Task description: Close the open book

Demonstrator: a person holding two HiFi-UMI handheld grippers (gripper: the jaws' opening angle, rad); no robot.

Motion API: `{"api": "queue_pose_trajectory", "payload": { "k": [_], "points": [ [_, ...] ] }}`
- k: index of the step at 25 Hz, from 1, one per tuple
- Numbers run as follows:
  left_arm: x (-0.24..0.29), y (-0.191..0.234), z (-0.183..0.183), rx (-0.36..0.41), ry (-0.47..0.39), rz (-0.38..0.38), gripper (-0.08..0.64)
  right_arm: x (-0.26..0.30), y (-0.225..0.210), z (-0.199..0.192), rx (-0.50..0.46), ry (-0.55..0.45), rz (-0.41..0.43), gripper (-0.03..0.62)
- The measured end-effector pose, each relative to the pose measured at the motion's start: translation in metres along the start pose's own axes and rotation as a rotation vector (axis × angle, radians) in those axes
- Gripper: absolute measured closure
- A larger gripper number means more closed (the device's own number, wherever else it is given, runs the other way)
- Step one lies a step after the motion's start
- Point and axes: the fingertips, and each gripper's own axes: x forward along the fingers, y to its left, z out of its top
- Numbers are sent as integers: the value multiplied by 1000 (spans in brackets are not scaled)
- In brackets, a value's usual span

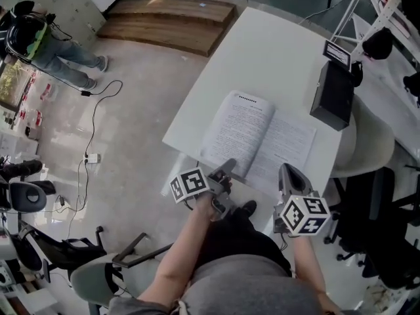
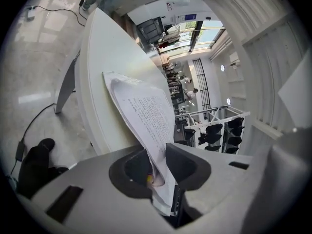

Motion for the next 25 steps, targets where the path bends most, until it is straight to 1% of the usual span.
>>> {"api": "queue_pose_trajectory", "payload": {
  "k": [7,13,20,25],
  "points": [
    [2,-10,-2,85,12,17,511,-9,-9,0,16,-16,-30,588],
    [1,-16,-5,126,16,21,528,-19,-15,0,32,-34,-51,588],
    [0,-25,-8,265,34,50,534,-30,-21,0,43,-56,-76,588],
    [1,-36,-16,355,74,43,541,-40,-26,-1,58,-70,-102,588]
  ]
}}
